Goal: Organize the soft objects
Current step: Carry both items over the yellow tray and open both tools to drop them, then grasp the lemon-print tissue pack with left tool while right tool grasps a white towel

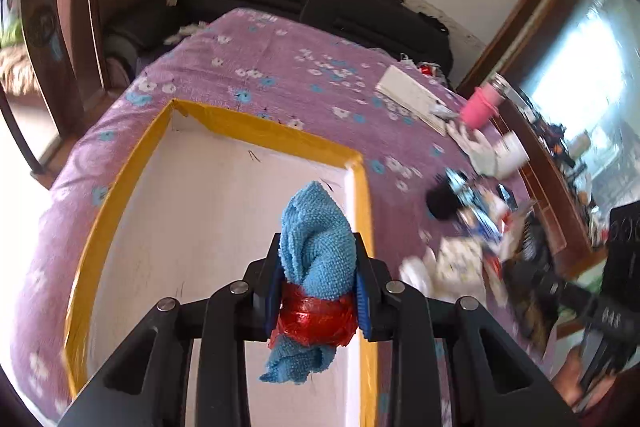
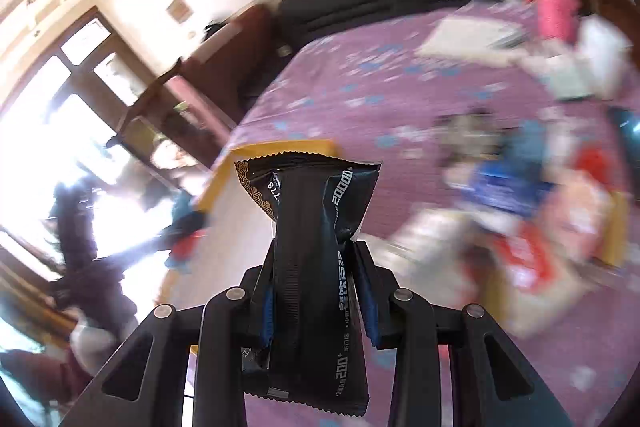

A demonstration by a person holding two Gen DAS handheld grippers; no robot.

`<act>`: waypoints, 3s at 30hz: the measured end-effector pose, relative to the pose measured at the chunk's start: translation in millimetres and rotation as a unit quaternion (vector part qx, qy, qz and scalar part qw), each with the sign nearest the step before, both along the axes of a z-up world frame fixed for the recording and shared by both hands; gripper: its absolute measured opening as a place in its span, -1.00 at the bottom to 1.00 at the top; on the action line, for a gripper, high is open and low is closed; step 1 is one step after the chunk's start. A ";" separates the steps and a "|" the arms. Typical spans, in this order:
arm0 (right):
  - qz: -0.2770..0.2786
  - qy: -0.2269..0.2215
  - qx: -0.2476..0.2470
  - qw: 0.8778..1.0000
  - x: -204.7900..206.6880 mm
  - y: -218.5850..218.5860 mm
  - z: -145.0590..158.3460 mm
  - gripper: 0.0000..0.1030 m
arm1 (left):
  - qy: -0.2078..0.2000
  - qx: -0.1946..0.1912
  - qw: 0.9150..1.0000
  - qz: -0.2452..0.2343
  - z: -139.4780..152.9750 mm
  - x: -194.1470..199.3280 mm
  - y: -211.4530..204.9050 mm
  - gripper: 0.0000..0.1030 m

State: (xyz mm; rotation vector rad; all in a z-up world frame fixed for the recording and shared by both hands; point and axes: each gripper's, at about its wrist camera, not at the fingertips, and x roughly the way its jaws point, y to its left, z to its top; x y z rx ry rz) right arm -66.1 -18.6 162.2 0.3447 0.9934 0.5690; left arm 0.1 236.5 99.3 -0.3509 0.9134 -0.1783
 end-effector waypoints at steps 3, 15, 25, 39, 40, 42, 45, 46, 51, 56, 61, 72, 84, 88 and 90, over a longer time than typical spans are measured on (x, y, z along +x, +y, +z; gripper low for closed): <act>0.015 0.033 0.020 0.999 39.9 41.7 -19.9 -0.28 | 0.024 -0.026 0.999 0.013 -17.9 32.4 11.8 -0.47; 0.008 0.071 -0.029 0.997 113.1 110.4 -71.6 -0.22 | 0.070 -0.067 0.994 0.051 -59.6 80.6 34.4 0.10; -0.004 -0.003 -0.086 0.996 87.6 57.9 -35.3 0.24 | 0.029 -0.055 0.997 0.047 -21.8 25.5 29.8 0.18; 0.032 0.035 -0.224 0.973 49.7 31.1 -83.1 -0.09 | -0.060 -0.057 0.996 -0.024 10.5 -107.2 -56.2 0.50; 0.043 0.038 -0.216 0.975 41.8 28.9 -80.8 -0.09 | -0.063 -0.049 0.996 -0.028 11.3 -111.2 -59.2 0.50; 0.065 0.041 -0.197 0.977 20.2 16.9 -76.0 -0.09 | -0.068 -0.036 0.996 -0.035 13.0 -115.9 -67.7 0.50; 0.091 0.060 -0.136 0.985 -7.0 -10.7 -72.1 -0.09 | -0.069 -0.030 0.996 -0.043 12.5 -120.0 -78.1 0.50; 0.099 0.065 -0.119 0.986 -16.1 -20.4 -71.5 -0.09 | -0.066 -0.029 0.996 -0.047 11.1 -120.8 -83.1 0.50; 0.069 0.059 -0.129 0.987 -49.3 -76.0 -65.5 -0.09 | -0.051 -0.020 0.996 -0.069 0.4 -125.8 -111.2 0.50; 0.004 0.051 -0.121 0.991 -72.3 -133.0 -61.3 0.03 | -0.030 -0.001 0.994 -0.101 -16.2 -130.9 -145.6 0.50; -0.035 0.050 -0.102 0.993 -83.0 -168.1 -66.3 0.06 | -0.009 0.047 0.988 -0.144 -37.9 -130.1 -189.3 0.50; -0.061 0.048 -0.071 0.994 -100.8 -192.9 -75.2 0.10 | -0.033 0.142 0.961 -0.235 -70.4 -123.9 -265.1 0.65; -0.033 0.018 -0.080 0.996 -99.9 -160.8 -68.8 0.15 | -0.025 0.091 0.978 -0.187 -55.8 -136.4 -224.9 0.34; -0.007 -0.006 -0.100 0.995 -93.0 -125.0 -64.4 0.15 | -0.041 0.055 0.986 -0.151 -36.3 -150.0 -185.0 0.34; 0.003 -0.017 -0.112 0.994 -88.0 -105.6 -64.0 0.15 | -0.051 0.044 0.989 -0.130 -27.0 -157.3 -164.0 0.34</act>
